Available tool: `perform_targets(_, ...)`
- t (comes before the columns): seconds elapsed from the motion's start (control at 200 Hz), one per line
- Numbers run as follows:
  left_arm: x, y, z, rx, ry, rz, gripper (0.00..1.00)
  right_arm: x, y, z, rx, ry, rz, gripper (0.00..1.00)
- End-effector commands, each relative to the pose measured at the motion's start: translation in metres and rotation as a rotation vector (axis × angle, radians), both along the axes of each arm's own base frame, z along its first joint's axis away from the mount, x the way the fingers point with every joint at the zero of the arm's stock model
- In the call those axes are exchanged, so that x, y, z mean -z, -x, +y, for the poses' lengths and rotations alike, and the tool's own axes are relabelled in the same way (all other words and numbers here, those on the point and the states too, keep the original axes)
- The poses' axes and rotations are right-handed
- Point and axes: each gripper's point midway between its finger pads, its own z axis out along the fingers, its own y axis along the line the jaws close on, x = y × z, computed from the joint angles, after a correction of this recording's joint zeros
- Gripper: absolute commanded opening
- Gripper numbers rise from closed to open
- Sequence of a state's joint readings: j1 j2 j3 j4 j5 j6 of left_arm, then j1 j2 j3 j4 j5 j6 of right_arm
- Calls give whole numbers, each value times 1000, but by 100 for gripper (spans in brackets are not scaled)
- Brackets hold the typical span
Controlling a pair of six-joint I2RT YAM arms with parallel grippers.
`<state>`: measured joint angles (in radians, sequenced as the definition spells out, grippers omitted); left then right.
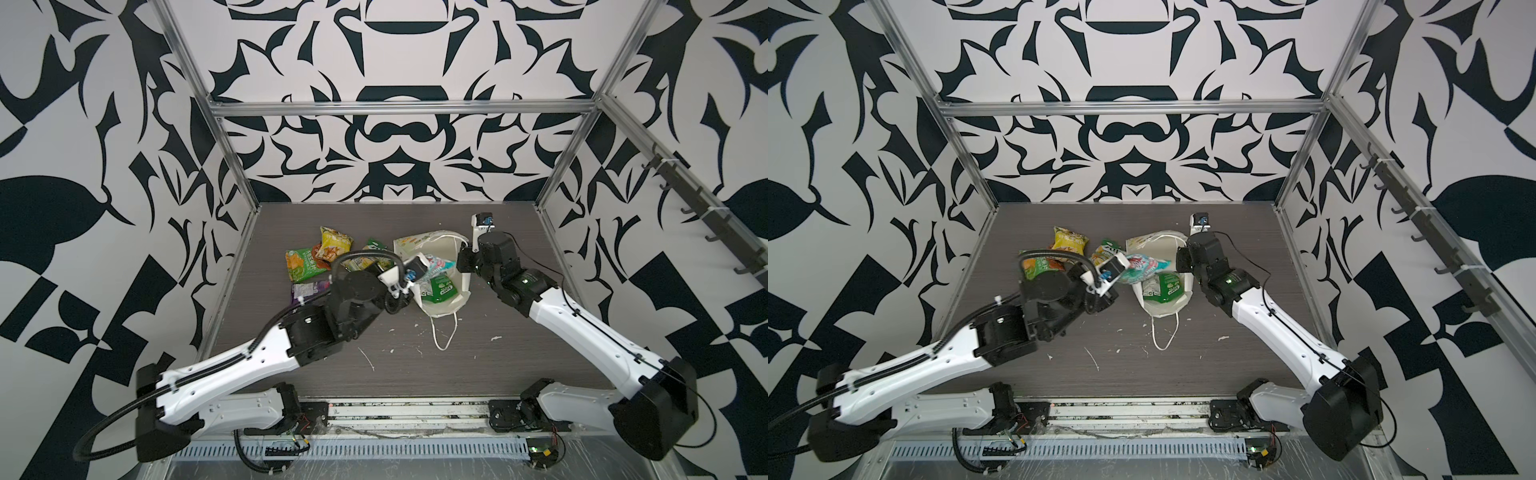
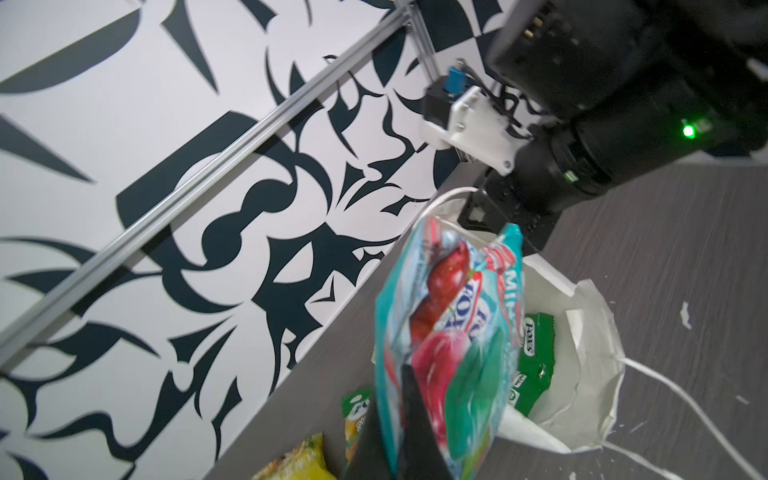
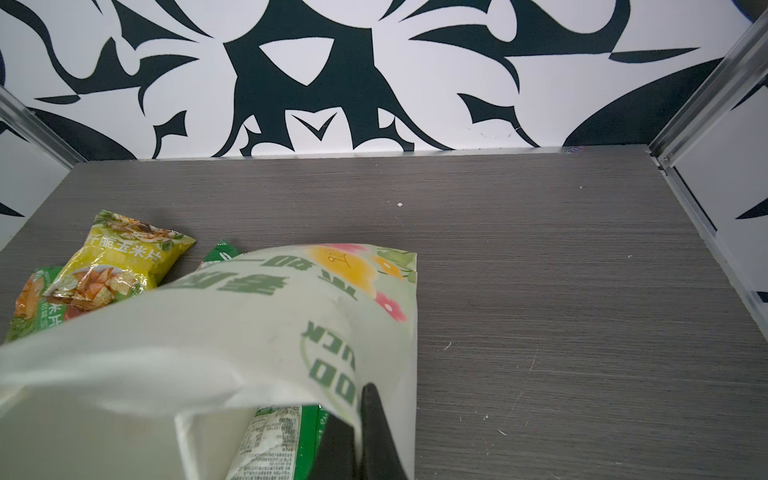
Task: Take the snacks out of the paper bag
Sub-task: 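Lift the teal packet out of the bag with the left gripper, then lower the teal packet onto the table beside the purple packet and release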
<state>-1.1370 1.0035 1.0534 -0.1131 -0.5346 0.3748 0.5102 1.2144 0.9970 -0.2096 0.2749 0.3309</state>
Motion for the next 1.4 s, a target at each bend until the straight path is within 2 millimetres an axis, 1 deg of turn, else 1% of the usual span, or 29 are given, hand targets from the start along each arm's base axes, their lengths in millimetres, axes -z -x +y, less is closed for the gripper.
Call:
perform_targets(0.0,-11,1,46,-108,177,152,0,-19,-5,-3,21,-13,-45,0)
perform_targets(0.115,7,-5,95,-250,281,260,0,-17,-5,-6,28,-12,-43,0)
perform_targets(0.17,17,-6,114,-303,329,300,0,-16,-5,-8,33,-12,-39,0)
perform_targets(0.23,30,-7,130,-354,374,346,0,-16,-5,-9,38,-11,-38,0)
perform_targets(0.28,44,-10,140,-395,401,389,0,-16,-5,-11,44,-13,-37,0)
perform_targets(0.375,82,-21,151,-479,429,512,0,-18,-5,-14,57,-17,-42,0)
perform_targets(0.505,139,-41,155,-529,545,749,0,-20,-5,-16,67,-13,-47,0)
perform_targets(0.615,165,-55,152,-502,663,871,0,-20,-4,-17,71,-12,-50,0)
perform_targets(0.705,182,-61,151,-510,666,941,0,-19,-3,-19,75,-8,-49,0)
perform_targets(0.77,196,-65,146,-497,649,1017,0,-18,-3,-20,80,-4,-51,0)
perform_targets(0.86,209,-71,136,-474,629,1084,0,-17,-5,-23,91,2,-44,0)
perform_targets(0.905,212,-75,133,-467,629,1097,0,-16,-5,-23,95,3,-42,0)
perform_targets(1.015,207,-83,124,-419,648,1096,0,-15,-7,-27,112,7,-41,0)
perform_targets(1.13,220,-88,123,-447,617,1137,0,-16,-8,-29,120,3,-42,0)
perform_targets(1.285,248,-86,128,-527,571,1208,0,-18,-9,-29,122,-2,-49,0)
perform_targets(1.37,257,-84,132,-558,552,1226,0,-17,-10,-29,120,0,-48,0)
perform_targets(1.395,258,-84,133,-570,550,1225,6,-17,-10,-29,121,0,-48,0)
